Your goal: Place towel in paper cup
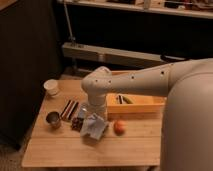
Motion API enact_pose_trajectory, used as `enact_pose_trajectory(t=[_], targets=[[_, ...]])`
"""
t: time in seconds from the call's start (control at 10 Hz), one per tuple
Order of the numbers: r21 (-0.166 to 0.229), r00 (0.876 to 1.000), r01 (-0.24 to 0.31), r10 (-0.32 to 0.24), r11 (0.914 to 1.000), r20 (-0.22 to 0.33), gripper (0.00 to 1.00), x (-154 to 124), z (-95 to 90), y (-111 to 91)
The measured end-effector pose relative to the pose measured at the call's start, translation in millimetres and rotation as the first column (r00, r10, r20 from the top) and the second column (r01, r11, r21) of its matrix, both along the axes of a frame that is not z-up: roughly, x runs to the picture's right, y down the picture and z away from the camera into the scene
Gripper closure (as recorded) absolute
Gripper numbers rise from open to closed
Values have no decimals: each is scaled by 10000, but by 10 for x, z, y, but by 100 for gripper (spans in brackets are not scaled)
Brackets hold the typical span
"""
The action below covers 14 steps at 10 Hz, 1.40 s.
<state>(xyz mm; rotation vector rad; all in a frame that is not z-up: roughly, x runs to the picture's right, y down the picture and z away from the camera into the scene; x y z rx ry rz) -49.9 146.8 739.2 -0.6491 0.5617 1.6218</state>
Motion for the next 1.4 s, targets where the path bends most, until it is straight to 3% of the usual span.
enact_pose_trajectory(t=[0.3, 0.5, 0.6, 1.0, 1.4], targets=[[-770, 9980, -629, 623, 9950, -104, 36, -7, 226, 228], [-1001, 9936, -1120, 1129, 9886, 35, 49, 74, 320, 305], [-985, 9941, -1071, 1083, 9894, 71, 60, 22, 314, 300], [-341, 9959, -769, 751, 9965, -506, 98, -19, 175, 214], [488, 9978, -424, 448, 9979, -489, 100, -140, -111, 4]])
